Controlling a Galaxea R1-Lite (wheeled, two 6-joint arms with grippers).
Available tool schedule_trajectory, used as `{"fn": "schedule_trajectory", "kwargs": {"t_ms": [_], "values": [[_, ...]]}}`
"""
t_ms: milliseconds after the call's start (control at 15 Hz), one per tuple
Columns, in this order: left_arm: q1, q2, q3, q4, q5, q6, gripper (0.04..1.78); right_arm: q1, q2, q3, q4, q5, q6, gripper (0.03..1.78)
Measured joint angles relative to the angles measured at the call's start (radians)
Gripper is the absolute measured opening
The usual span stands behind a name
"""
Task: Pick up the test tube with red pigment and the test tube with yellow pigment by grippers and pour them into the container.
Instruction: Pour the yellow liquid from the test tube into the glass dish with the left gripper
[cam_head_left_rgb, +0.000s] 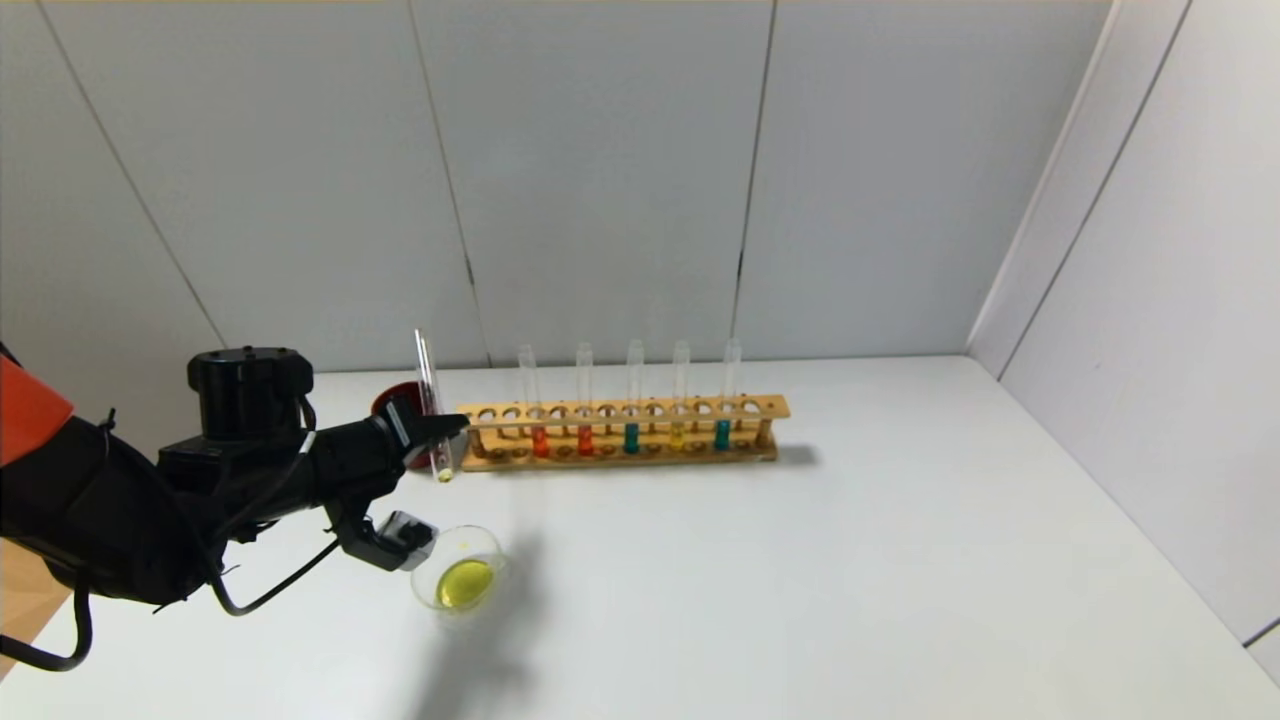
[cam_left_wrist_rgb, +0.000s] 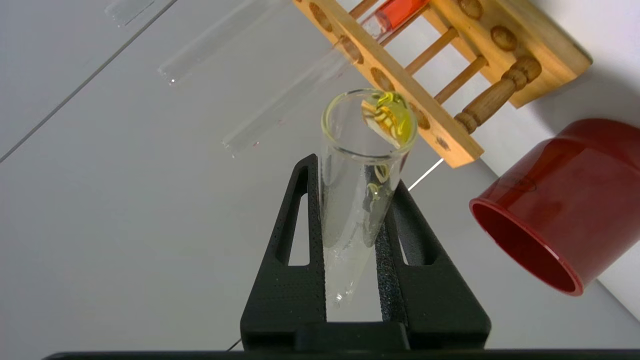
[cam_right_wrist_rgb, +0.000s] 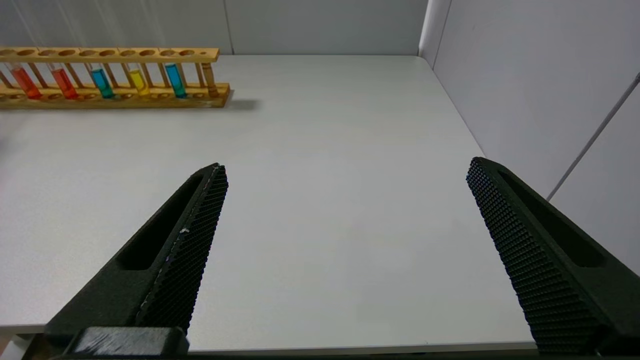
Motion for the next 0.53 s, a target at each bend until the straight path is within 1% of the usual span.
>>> {"fn": "schedule_trajectory", "kwargs": {"t_ms": [200, 267, 400, 533], "values": [[-0.001, -0.007, 0.001, -0.001, 0.013, -0.022, 0.33, 0.0, 0.0, 0.0, 0.0, 0.0, 0.0, 1.75], [0.0, -0.008, -0.003, -0.003, 0.026, -0.059, 0.33, 0.0, 0.0, 0.0, 0.0, 0.0, 0.0, 1.75], [0.0, -0.012, -0.009, -0.016, 0.101, -0.203, 0.33, 0.0, 0.0, 0.0, 0.0, 0.0, 0.0, 1.75], [0.0, -0.024, -0.016, -0.031, 0.191, -0.38, 0.33, 0.0, 0.0, 0.0, 0.0, 0.0, 0.0, 1.75]]}}
